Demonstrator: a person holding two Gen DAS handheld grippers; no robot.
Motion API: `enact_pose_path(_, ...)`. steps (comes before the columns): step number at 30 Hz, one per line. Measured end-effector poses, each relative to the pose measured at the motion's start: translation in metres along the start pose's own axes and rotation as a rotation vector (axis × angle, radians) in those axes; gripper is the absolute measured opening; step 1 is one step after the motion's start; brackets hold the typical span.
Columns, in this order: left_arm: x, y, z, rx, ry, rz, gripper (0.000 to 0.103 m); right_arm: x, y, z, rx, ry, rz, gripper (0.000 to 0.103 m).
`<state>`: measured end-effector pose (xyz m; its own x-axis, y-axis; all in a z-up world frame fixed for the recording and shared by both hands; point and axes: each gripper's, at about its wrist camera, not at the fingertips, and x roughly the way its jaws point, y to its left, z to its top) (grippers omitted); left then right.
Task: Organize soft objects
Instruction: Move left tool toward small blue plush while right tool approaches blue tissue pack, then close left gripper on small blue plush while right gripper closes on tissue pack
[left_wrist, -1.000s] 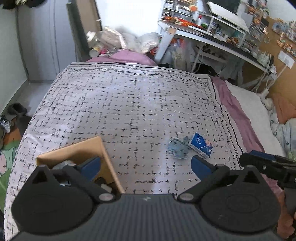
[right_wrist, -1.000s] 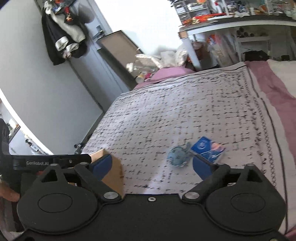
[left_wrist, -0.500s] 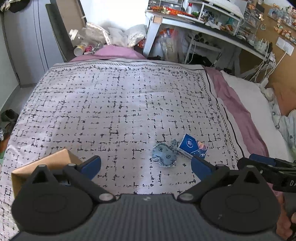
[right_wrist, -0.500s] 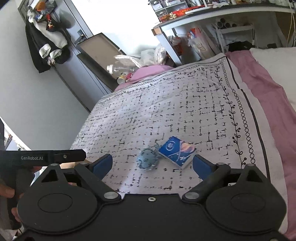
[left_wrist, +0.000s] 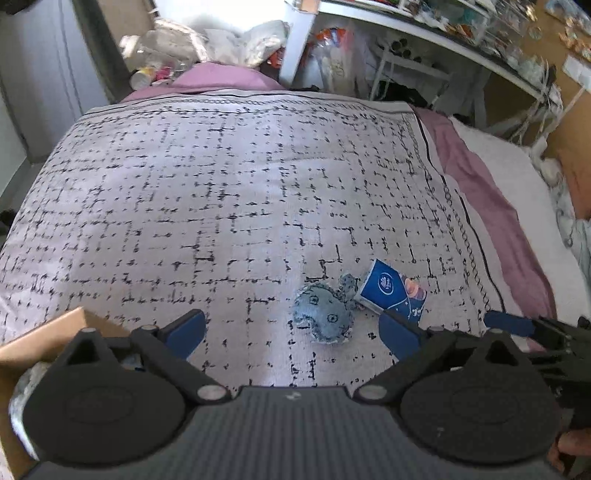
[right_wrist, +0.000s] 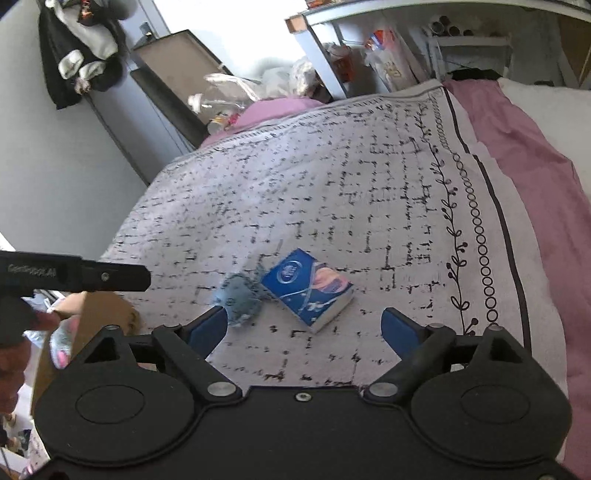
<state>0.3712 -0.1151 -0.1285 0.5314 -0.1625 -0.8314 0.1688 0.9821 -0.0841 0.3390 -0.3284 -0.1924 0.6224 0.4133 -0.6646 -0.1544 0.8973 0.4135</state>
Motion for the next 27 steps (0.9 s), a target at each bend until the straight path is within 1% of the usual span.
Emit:
enact_pose_path(2, 0.008, -0.005, -0.001, 0.023, -0.001, 0.014, 0.1, 0.009, -0.003, 0.001, -0.005, 0.001, -0.008, 0.09)
enact_pose_path(7, 0.03, -0.01, -0.001, 0.038, 0.025, -0.003, 0.096, 0.024, -0.003, -0.004, -0.079, -0.018, -0.054, 0.09)
enact_pose_path(9, 0.037, -0.013, 0.0, 0.044, 0.033, -0.007, 0.095, 0.028, -0.003, -0.008, -0.096, -0.016, -0.046, 0.09)
enact_pose_path(14, 0.052, -0.017, 0.0, 0.064, 0.03, -0.031, 0.088, 0.038, -0.001, -0.008, -0.116, -0.023, -0.017, 0.089)
enact_pose_path(18, 0.072, -0.022, -0.001, 0.089, 0.061, -0.043, 0.079, 0.05, 0.0, -0.011, -0.138, -0.004, -0.043, 0.088)
enact_pose_path(19, 0.077, -0.023, -0.001, 0.098, 0.07, -0.046, 0.077, 0.053, -0.002, -0.012, -0.135, 0.004, -0.047, 0.086)
enact_pose_path(20, 0.081, -0.024, -0.002, 0.106, 0.078, -0.05, 0.076, 0.056, -0.003, -0.012, -0.129, 0.011, -0.049, 0.084)
enact_pose_path(22, 0.089, -0.027, -0.003, 0.121, 0.095, -0.053, 0.075, 0.059, -0.004, -0.012, -0.133, 0.009, -0.052, 0.084)
enact_pose_path(24, 0.097, -0.026, -0.004, 0.107, 0.106, -0.06, 0.074, 0.062, -0.003, -0.013, -0.152, 0.0, -0.062, 0.085)
enact_pose_path(27, 0.104, -0.025, -0.004, 0.097, 0.117, -0.068, 0.068, 0.067, 0.0, -0.013, -0.172, -0.006, -0.071, 0.086)
